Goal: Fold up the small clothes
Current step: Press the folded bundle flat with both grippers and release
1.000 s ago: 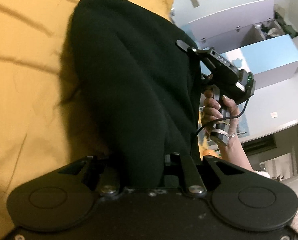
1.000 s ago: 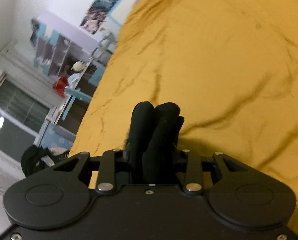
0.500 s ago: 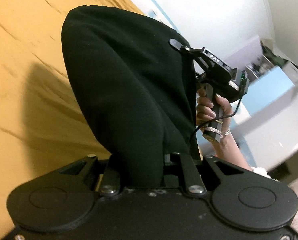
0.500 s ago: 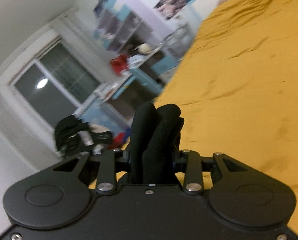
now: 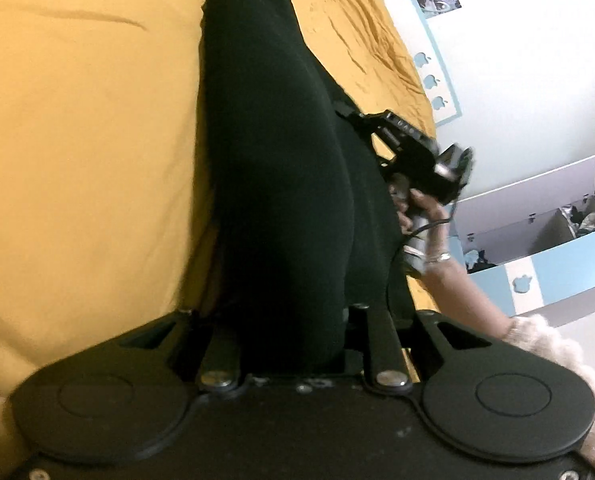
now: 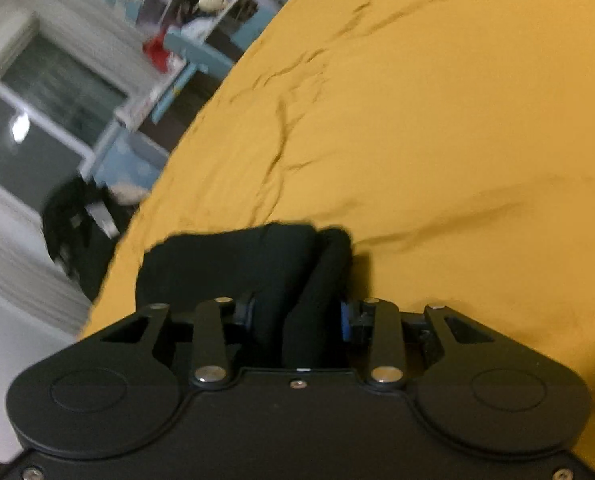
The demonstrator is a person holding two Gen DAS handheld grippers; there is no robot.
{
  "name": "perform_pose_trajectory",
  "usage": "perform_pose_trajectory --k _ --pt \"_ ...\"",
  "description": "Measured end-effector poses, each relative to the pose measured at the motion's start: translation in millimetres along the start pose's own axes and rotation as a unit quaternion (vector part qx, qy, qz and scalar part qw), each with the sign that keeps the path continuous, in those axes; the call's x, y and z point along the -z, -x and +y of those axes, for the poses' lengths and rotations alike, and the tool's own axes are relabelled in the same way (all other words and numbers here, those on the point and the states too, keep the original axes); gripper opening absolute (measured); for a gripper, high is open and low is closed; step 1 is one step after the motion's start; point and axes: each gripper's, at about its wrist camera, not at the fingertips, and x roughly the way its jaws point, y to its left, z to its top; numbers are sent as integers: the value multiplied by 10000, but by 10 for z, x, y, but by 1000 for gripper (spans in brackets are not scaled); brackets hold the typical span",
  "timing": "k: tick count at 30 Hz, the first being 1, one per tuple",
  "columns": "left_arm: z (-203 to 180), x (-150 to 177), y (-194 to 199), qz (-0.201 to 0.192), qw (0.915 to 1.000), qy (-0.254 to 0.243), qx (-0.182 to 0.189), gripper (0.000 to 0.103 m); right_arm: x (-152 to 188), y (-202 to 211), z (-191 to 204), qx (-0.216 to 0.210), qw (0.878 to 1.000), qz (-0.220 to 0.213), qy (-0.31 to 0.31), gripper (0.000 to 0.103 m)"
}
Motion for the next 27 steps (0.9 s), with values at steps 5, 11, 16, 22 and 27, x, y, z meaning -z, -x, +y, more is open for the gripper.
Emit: perform_pose_trajectory --k 5,11,16,22,27 --pt "51 -155 281 206 9996 -36 -210 24 -2 340 109 523 9976 -254 372 49" --pt "-192 -102 874 -351 9962 -126 -787 23 336 1319 601 319 9927 -452 1075 48" --pt "-486 -203 932 -1050 9917 -643 -381 29 1108 1836 1004 188 9841 -66 1764 48" --pt "-460 -145 346 -824 9844 -1091 -1110 30 1726 1852 837 441 9890 190 1401 48" --pt "-122 3 195 -857 9848 -768 -1300 33 1979 1874 591 735 9924 18 982 39"
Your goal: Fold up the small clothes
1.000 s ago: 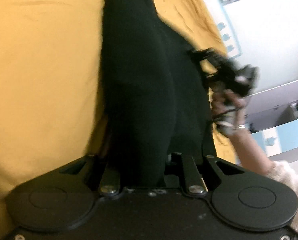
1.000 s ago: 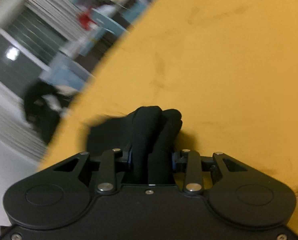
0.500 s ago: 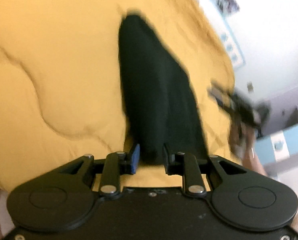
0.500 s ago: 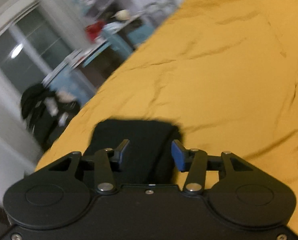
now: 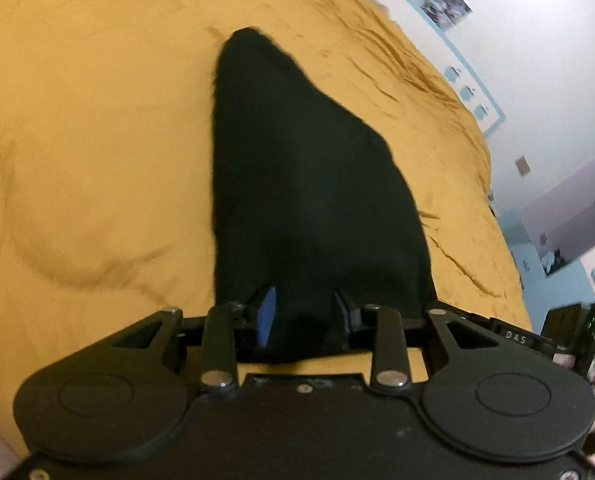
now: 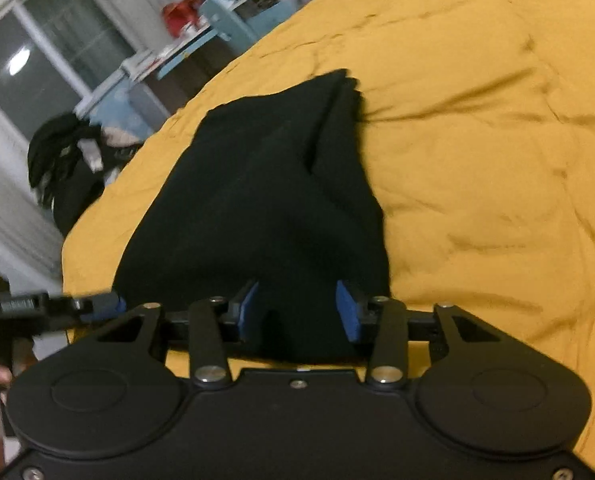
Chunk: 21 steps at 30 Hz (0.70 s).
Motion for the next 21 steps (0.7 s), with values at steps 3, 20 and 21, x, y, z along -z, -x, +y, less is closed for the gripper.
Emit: perform_pose_trajectory --k 3,20,21 --pt "-2 60 3 -104 9999 78 20 30 52 33 -184 -181 9988 -152 -423 37" --pt "-1247 241 1020 -900 9802 -905 -1515 52 191 669 1638 2054 9663 -749 1357 79" --pt "-1312 294 1045 -934 9756 -1030 -1702 53 218 697 1740 2142 9625 -780 1472 79"
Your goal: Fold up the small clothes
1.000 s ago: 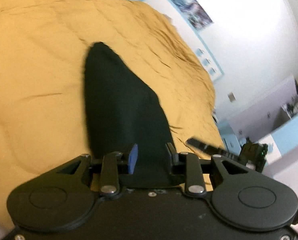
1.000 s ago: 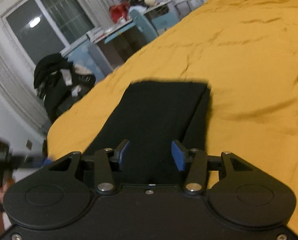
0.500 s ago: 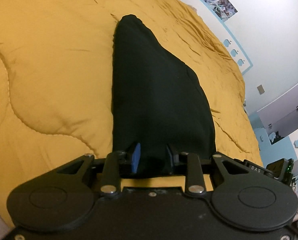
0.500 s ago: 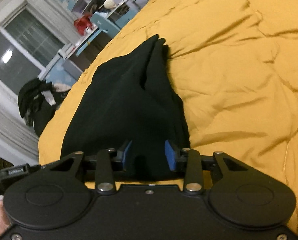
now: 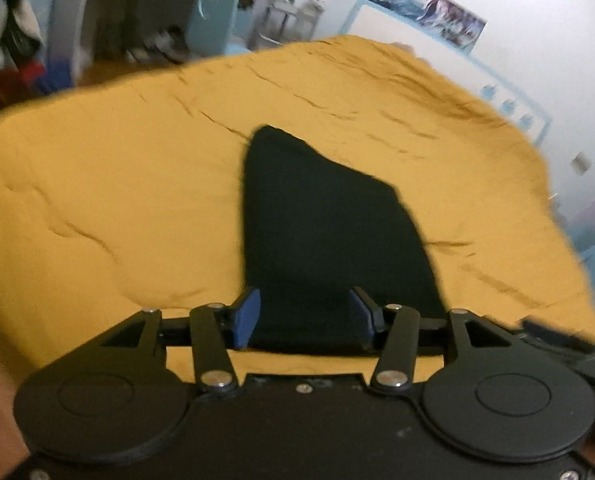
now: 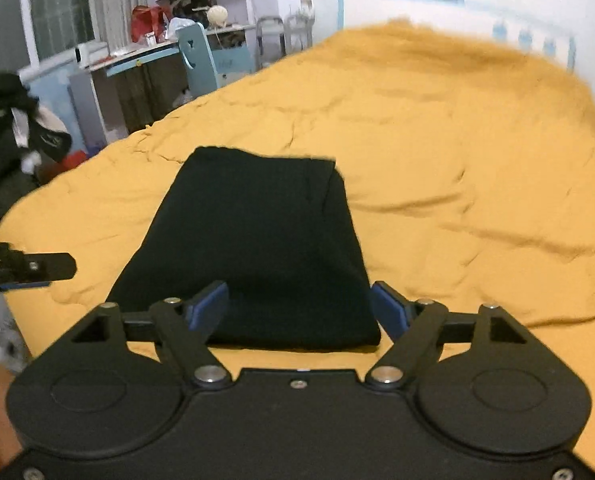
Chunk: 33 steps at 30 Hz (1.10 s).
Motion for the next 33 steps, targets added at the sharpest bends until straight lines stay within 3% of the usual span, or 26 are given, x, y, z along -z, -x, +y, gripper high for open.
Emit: perform_pose_trajectory --k 3,15,33 --pt "-125 133 115 -3 9993 -262 -251 53 17 197 180 127 9997 -35 201 79" --pt "-226 425 274 324 9984 -410 -223 54 233 463 271 148 9993 114 -335 79" --pt "-294 433 237 496 9970 -524 -270 54 272 496 285 149 9985 186 -484 79"
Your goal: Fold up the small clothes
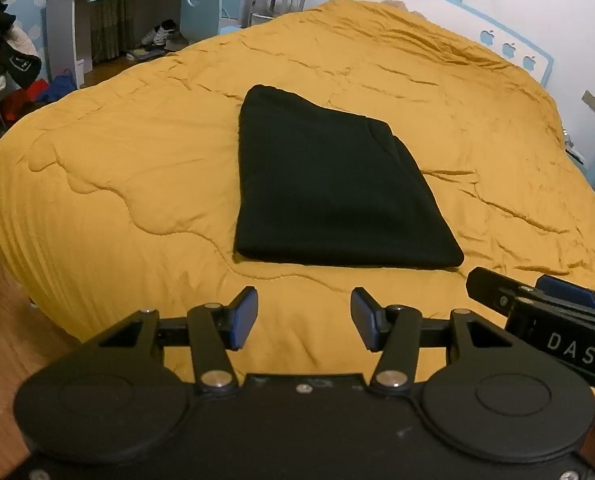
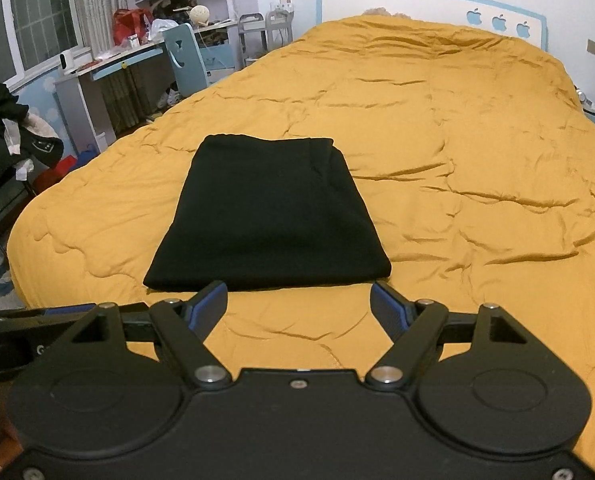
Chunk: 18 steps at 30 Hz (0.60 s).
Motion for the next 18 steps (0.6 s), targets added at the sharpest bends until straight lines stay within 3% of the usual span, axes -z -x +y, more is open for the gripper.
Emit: perform_pose_trajectory --k 18 --pt "6 -8 -26 58 10000 -34 -5 55 -25 -12 1 -45 10000 28 25 79"
